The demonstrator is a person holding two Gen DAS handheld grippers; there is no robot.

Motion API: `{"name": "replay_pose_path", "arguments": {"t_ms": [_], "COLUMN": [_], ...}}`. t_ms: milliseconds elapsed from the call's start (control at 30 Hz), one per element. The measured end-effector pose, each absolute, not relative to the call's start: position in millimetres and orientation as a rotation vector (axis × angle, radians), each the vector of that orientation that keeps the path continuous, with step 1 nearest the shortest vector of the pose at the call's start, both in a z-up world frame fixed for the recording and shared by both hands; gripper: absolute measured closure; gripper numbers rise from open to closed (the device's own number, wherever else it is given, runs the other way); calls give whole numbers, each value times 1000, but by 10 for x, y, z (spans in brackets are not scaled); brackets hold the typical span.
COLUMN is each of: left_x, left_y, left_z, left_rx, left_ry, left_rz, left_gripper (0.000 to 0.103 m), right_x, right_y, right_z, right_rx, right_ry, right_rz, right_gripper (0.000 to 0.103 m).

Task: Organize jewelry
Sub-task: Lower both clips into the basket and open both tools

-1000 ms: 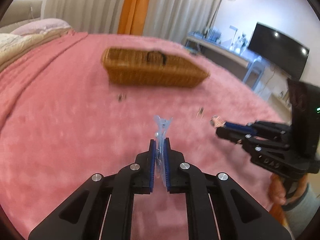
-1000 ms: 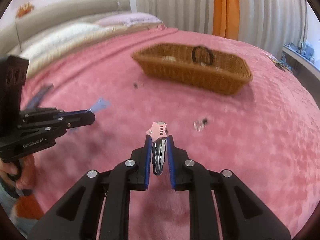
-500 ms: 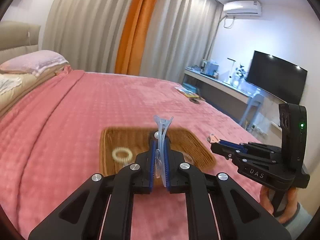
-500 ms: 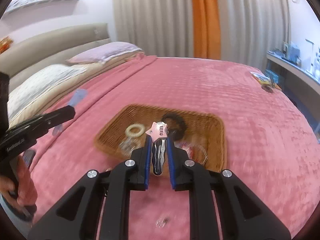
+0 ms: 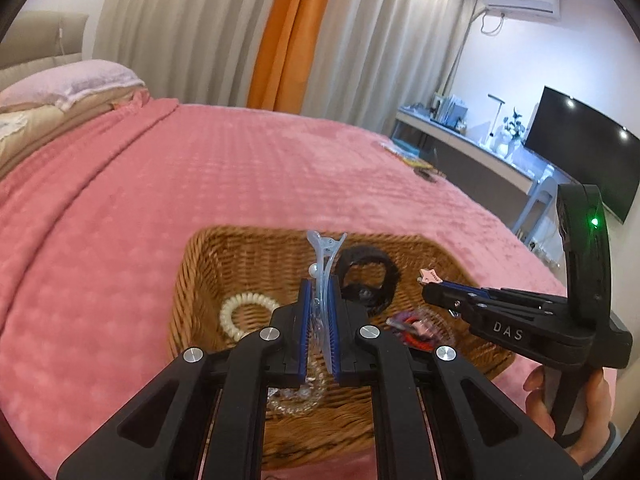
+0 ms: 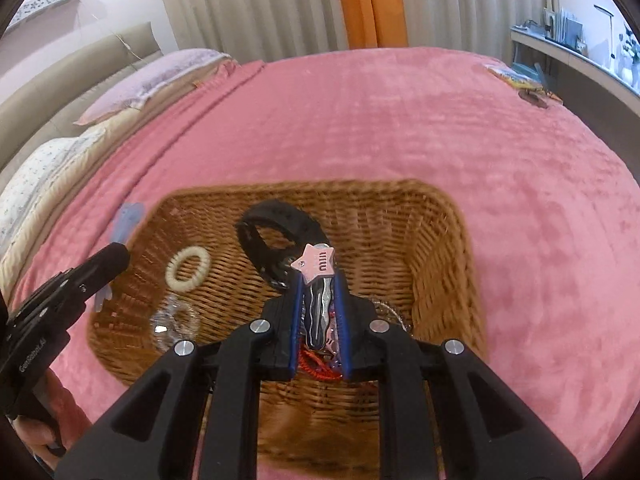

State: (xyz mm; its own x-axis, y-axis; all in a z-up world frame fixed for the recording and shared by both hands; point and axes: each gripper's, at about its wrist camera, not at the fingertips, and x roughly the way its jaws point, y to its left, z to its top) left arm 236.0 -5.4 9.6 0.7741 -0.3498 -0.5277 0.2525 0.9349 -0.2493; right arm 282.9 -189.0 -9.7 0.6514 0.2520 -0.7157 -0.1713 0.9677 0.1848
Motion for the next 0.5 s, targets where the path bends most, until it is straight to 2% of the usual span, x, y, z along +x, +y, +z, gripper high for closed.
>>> {"name": "replay_pose_path", "arguments": {"t_ms": [167,200,233,267,300,500], "left_x": [2420,2402,2401,2374,2342,2110], "left_y": [-5,20,30,60,83,275], "left_z": [-28,-26,-15,10,33,222], "left_rx": [-180,-190,-198,-211,-219,-287], "left_ry": [632,624,619,602,588,515], "left_rz": [-331,-329,-331,-332,-333,-350], "left_gripper": [96,89,75,70,66,60], "right_x": [2839,2840,2817,2797,2762,2552], "right_y": [-1853,-1841,-1827,-1823,-1824,-1842], "right_z": [-238,-248,-240,-224,-196,1], "right_rx": [109,104,99,99,98,88], "right_ry": [839,837,830,822,812,758], "right_rz": [235,238,240,242,242,240], "right_gripper": [88,87,83,76,74,73]}}
